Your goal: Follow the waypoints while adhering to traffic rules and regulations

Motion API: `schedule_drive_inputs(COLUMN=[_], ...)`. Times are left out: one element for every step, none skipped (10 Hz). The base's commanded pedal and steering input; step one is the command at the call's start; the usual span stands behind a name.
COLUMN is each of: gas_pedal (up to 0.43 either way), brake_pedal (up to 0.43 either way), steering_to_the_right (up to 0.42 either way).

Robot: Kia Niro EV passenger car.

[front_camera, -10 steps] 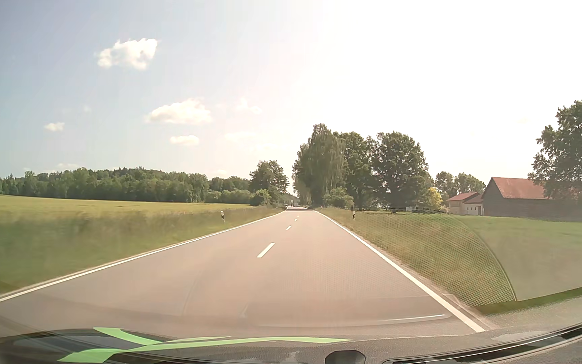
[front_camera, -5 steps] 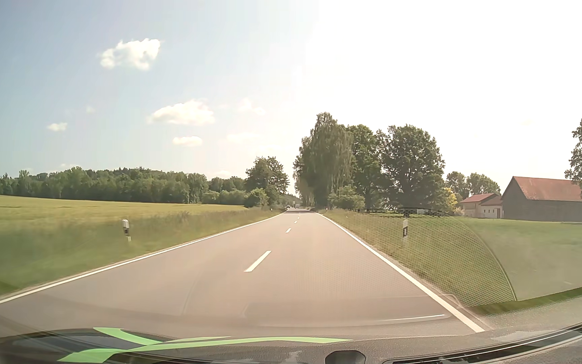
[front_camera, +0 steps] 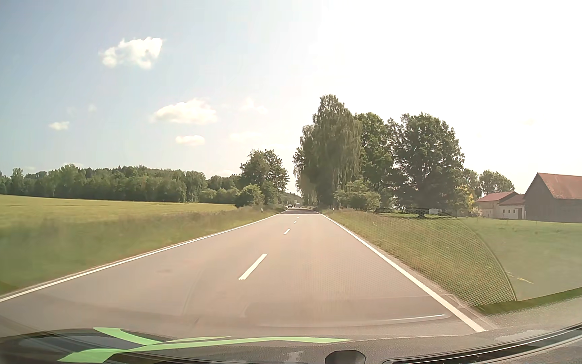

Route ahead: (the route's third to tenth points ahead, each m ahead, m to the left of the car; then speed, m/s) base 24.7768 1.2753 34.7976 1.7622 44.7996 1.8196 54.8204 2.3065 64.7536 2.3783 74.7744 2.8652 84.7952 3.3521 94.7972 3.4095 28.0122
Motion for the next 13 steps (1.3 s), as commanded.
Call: schedule_drive_inputs(gas_pedal=[0.177, 0.177, 0.177, 0.177, 0.169, 0.157, 0.150, 0.130, 0.020, 0.000, 0.000, 0.000, 0.000], brake_pedal=[0.000, 0.000, 0.000, 0.000, 0.000, 0.000, 0.000, 0.000, 0.000, 0.000, 0.000, 0.000, 0.000], steering_to_the_right=[-0.005, -0.004, -0.004, -0.004, -0.004, -0.004, -0.004, -0.004, -0.004, -0.004, -0.004, -0.004, -0.004])
